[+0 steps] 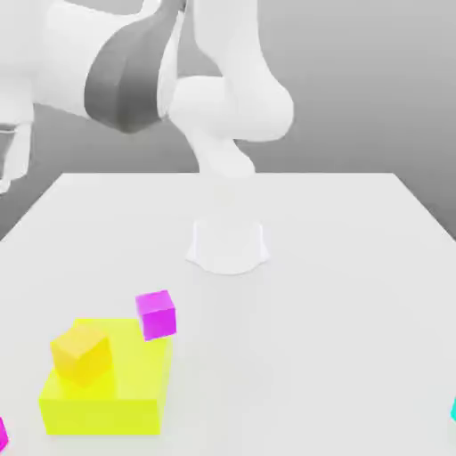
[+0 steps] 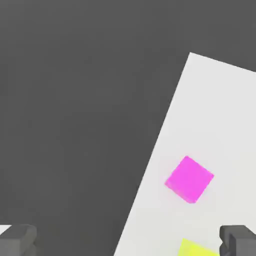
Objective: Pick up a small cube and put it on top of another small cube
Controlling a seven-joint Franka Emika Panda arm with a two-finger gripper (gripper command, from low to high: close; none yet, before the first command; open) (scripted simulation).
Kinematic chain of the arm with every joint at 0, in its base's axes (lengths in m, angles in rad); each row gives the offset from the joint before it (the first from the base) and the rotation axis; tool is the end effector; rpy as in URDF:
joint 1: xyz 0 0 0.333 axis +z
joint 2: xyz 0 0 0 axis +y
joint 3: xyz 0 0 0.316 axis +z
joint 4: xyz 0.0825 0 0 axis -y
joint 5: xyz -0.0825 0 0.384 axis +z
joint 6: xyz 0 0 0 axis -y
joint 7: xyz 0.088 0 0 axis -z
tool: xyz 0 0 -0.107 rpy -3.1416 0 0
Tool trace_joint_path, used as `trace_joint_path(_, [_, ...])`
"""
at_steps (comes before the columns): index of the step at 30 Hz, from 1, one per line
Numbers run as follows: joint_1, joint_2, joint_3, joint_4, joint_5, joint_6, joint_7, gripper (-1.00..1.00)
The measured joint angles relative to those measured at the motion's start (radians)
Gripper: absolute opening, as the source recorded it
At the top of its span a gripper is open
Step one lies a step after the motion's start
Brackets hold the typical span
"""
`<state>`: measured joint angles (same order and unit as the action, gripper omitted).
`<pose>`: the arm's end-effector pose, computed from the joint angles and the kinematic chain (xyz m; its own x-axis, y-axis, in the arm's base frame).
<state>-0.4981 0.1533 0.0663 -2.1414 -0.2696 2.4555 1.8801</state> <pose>0.5230 -0.2416 0.3488 -0.5270 -0.8387 0.1377 -0.8448 0.4992 -0.1926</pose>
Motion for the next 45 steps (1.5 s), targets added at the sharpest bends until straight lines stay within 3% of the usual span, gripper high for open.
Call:
trace_joint_path(10, [-0.102, 0.296, -0.042, 0.045, 0.219, 0.102, 0.19, 0.0])
trace_joint_path(14, [-0.111, 0.441, -0.045, 0.078, 0.242, 0.203, 0.205, 0.0])
trace_joint_path(15, [-0.111, 0.46, -0.045, 0.082, 0.242, 0.218, 0.206, -1.0])
trace_joint_path(21, [-0.111, 0.47, -0.046, 0.085, 0.242, 0.228, 0.207, -1.0])
trace_joint_path(25, [-0.114, 0.36, -0.042, 0.059, 0.248, 0.143, 0.204, -1.0])
trace_joint_path(35, [-0.072, 0.072, -0.016, -0.143, 0.14, 0.012, 0.052, -1.0])
trace_joint_path(45, [-0.03, -0.216, 0.012, -0.364, 0.271, -0.015, -0.259, -1.0])
